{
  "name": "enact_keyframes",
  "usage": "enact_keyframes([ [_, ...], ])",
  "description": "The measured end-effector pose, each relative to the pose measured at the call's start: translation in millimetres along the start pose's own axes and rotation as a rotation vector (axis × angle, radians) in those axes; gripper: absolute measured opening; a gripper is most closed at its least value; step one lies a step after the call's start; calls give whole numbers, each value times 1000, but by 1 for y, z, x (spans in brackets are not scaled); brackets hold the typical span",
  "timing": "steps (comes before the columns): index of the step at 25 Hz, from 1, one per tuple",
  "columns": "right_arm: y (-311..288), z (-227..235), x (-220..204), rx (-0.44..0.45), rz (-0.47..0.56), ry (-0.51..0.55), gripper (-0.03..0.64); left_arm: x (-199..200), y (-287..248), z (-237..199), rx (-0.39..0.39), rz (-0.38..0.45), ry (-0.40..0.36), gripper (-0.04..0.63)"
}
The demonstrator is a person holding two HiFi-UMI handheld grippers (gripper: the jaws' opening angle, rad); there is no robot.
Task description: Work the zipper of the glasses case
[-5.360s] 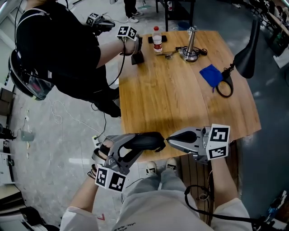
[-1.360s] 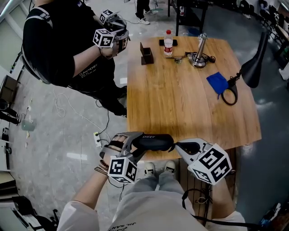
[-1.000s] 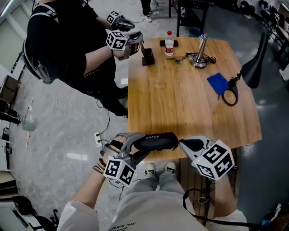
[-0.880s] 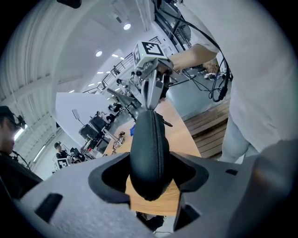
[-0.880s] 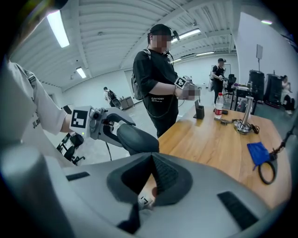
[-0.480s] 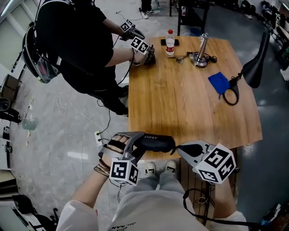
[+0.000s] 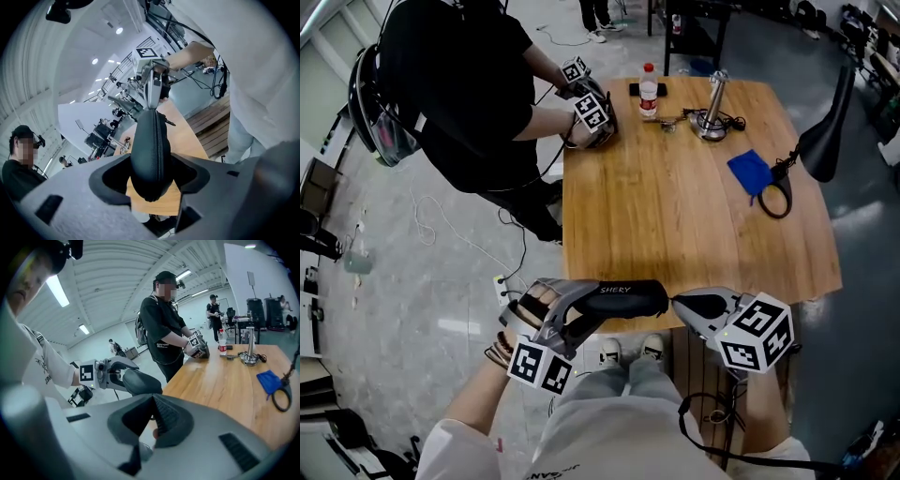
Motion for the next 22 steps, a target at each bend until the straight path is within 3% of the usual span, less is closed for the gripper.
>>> enact_keyframes([
  [6, 6, 9, 1, 9, 25, -42, 0, 19, 8, 1, 9, 111, -36, 262],
  [12, 4, 10, 1, 39, 23, -50, 0, 27, 11, 7, -4, 136, -80, 265],
  [22, 14, -26, -1, 155, -13, 115, 0, 7, 3, 4, 40, -44, -52, 249],
])
Point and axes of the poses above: the fingertips, and each gripper's own axes: y backward along the fingers, z to its right, x out of its top, the point moved 3 cm from there along y, backward along the fingers, and after that the axes turned 9 degrees about -z, right-handed, at the moved point
